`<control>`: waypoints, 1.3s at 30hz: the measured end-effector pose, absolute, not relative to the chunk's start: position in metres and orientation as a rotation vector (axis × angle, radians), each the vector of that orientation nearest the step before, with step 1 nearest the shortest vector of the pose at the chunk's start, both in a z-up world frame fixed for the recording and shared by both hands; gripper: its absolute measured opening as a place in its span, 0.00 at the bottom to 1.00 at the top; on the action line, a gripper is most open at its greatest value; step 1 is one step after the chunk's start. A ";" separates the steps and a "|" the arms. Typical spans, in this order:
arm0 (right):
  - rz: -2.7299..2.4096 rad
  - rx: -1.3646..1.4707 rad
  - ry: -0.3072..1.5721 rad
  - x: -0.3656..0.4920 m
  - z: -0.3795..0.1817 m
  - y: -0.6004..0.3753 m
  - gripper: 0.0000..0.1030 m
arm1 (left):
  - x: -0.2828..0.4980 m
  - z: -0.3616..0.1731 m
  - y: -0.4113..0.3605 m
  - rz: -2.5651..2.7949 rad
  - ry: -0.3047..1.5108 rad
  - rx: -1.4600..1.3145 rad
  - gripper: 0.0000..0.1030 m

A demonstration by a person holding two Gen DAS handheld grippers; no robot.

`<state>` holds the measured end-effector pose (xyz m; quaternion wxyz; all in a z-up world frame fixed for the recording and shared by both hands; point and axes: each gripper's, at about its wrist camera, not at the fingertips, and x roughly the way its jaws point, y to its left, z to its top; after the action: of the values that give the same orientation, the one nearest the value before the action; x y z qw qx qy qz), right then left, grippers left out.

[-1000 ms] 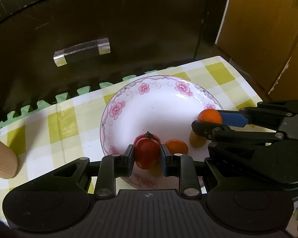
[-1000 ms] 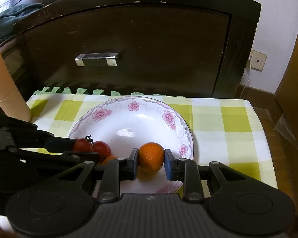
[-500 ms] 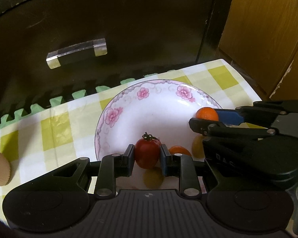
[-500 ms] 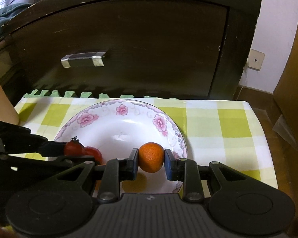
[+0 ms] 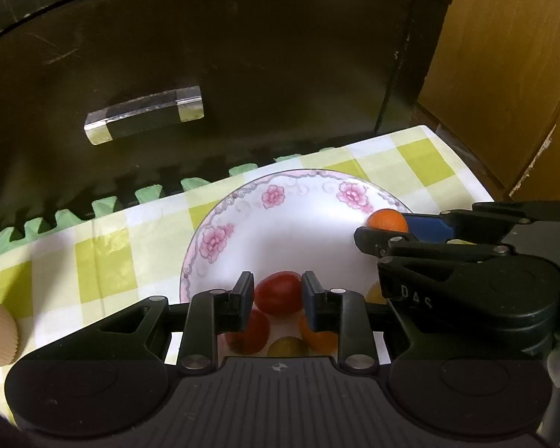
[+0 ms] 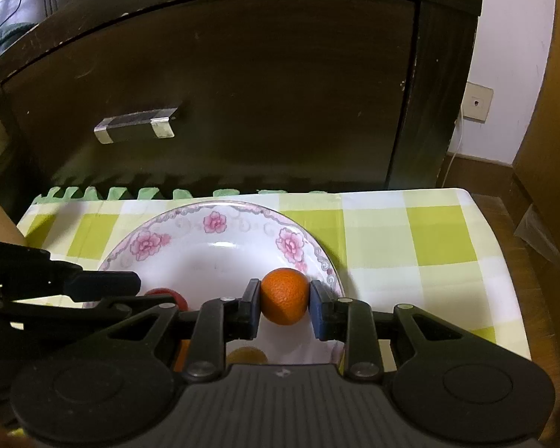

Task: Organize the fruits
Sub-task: 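Open both tools to drop the orange and cherry tomato into the bowl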

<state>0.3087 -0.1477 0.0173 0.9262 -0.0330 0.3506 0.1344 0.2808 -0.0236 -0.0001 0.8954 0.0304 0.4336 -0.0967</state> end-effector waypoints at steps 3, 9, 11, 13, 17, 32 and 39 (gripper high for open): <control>0.272 -0.068 0.716 0.309 0.017 -0.147 0.27 | 0.282 0.000 -0.023 -0.195 0.898 0.062 0.37; 0.262 -0.075 0.716 0.306 0.018 -0.147 0.27 | 0.282 0.000 -0.023 -0.181 0.904 0.062 0.42; 0.259 -0.077 0.715 0.306 0.018 -0.146 0.27 | 0.281 0.001 -0.023 -0.175 0.905 0.066 0.44; 0.258 -0.079 0.710 0.305 0.019 -0.147 0.27 | 0.280 0.002 -0.023 -0.170 0.903 0.067 0.46; 0.253 -0.078 0.700 0.304 0.022 -0.148 0.27 | 0.279 0.005 -0.022 -0.161 0.900 0.062 0.48; 0.242 -0.081 0.675 0.296 0.034 -0.149 0.27 | 0.272 0.017 -0.023 -0.149 0.879 0.057 0.54; 0.240 -0.082 0.664 0.291 0.040 -0.150 0.27 | 0.268 0.024 -0.023 -0.147 0.869 0.057 0.56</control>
<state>0.2910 -0.1503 0.0401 0.9375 -0.0400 0.3249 0.1177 0.2677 -0.0235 0.0236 0.9041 0.0277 0.4205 -0.0711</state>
